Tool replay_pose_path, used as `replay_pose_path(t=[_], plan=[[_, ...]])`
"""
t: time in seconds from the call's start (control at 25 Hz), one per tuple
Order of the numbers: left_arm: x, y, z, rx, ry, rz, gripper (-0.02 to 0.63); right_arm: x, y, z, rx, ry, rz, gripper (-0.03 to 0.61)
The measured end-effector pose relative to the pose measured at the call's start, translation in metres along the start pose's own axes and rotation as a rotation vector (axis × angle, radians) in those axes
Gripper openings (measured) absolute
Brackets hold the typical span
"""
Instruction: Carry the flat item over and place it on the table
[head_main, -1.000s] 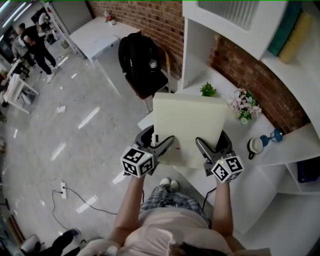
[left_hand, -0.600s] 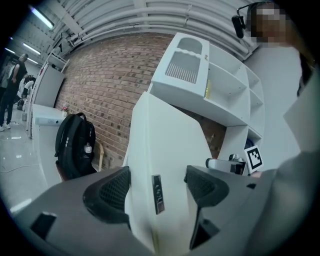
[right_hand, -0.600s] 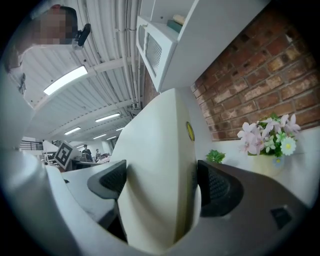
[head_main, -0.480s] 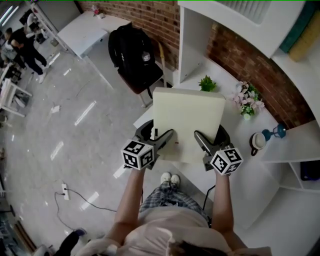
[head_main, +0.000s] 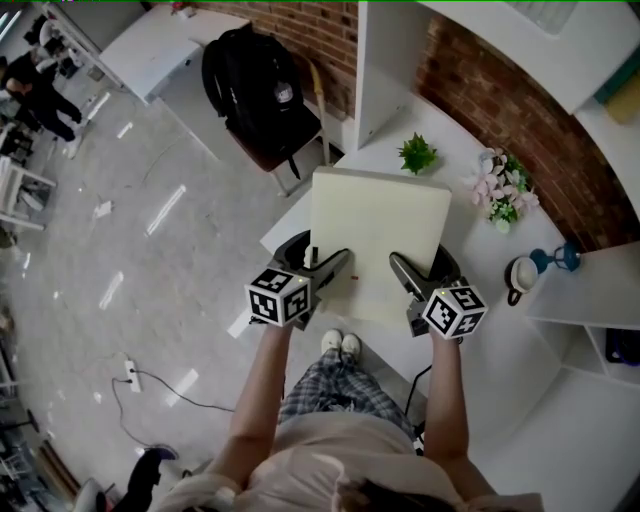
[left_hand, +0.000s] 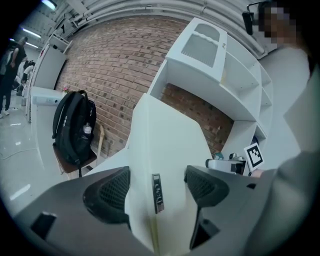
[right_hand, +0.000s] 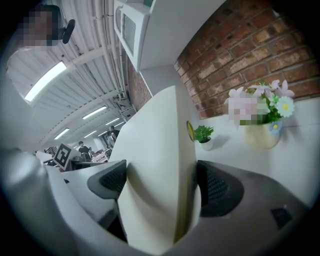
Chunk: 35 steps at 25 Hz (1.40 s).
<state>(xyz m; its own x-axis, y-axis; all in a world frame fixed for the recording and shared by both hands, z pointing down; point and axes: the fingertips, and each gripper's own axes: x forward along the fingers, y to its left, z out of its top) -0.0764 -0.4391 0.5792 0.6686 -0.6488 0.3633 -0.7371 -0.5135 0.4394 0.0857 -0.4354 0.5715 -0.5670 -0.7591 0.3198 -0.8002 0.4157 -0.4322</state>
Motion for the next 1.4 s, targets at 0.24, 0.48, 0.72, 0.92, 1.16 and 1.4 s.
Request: replay_pose_path(t=[0.24,0.48,0.72,0.92,1.16,1.4], plan=[[0.017,0.010,-0.009,-0.058,0.030,0.003,0.345,0.011,-0.019,-0.010,0.065,0.037,-0.033,0.454],[0.034,0.020,-0.020,-0.108,0.076,0.004,0.345,0.019,-0.035,-0.023,0.126,0.094,-0.081,0.454],[0.049,0.032,-0.030,-0.151,0.131,0.002,0.345,0.030,-0.051,-0.035,0.169,0.160,-0.129,0.454],[0.060,0.043,-0.041,-0.196,0.178,0.015,0.345,0.042,-0.060,-0.042,0.196,0.220,-0.161,0.454],[0.074,0.052,-0.056,-0.234,0.233,0.041,0.345,0.051,-0.075,-0.058,0.239,0.284,-0.199,0.454],[0.080,0.057,-0.068,-0.270,0.297,0.051,0.345,0.054,-0.083,-0.067,0.230,0.342,-0.244,0.454]])
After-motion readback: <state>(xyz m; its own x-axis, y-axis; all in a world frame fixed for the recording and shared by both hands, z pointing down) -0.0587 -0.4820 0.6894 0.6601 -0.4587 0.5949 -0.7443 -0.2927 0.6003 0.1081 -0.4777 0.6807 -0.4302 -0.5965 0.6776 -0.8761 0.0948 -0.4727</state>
